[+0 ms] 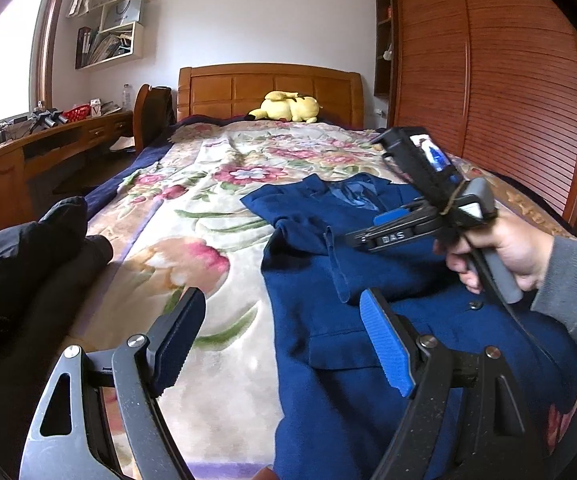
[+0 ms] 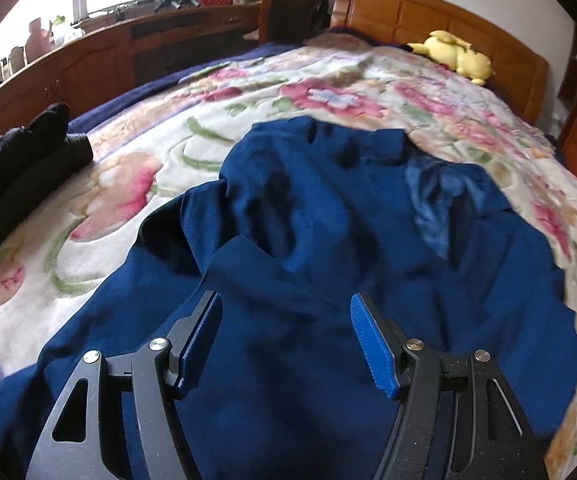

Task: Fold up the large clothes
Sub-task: 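Grasp the jacket side edge with the right gripper, fold it inward, open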

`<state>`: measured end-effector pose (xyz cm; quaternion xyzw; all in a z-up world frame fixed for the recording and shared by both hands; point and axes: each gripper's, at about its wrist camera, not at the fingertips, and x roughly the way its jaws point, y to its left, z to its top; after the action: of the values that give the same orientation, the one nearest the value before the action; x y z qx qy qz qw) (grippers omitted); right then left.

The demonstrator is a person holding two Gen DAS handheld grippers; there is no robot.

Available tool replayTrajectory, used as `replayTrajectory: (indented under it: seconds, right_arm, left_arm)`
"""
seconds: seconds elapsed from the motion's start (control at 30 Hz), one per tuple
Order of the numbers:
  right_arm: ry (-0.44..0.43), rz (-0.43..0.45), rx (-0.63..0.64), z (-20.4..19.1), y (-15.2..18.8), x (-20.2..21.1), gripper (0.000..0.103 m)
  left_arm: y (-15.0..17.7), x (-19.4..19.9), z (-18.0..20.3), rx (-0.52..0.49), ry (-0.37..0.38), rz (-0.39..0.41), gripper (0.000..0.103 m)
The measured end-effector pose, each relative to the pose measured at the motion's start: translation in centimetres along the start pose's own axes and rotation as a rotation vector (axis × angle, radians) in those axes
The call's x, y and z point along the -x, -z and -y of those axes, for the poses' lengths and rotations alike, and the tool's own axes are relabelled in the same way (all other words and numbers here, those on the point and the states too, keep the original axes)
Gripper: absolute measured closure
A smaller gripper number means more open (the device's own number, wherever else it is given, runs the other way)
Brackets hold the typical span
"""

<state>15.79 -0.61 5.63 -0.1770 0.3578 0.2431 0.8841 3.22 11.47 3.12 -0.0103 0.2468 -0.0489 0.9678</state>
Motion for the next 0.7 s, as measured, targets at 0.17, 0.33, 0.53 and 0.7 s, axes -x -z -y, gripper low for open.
replayTrajectory:
  seconds: [0.17,0.33,0.53,0.7]
  right_arm:
    - [-0.031,-0.071,0.004,-0.3,-1.5,-3.0,0.034]
    - [-0.061,-0.077,0.063,-0.9,-0.9,-3.8,0.066]
    - [-0.004,0.023,0.126,-0.4,-1.4,0.8,0.098]
    - [0.138,0.249,0.064,1.5,-4.8,7.6,0.099]
  left_arm:
    - [0.2,-0.4,-0.3,0.007,0.002,-0.015,0.022]
    - [0.3,-0.4,-0.3,0.006,0.002,-0.019,0.022]
    - [0.2,-0.4,-0.3,0.005,0.000,-0.017,0.022]
    - [0.1,-0.4,-0.5,0.016,-0.003,-0.013,0.022]
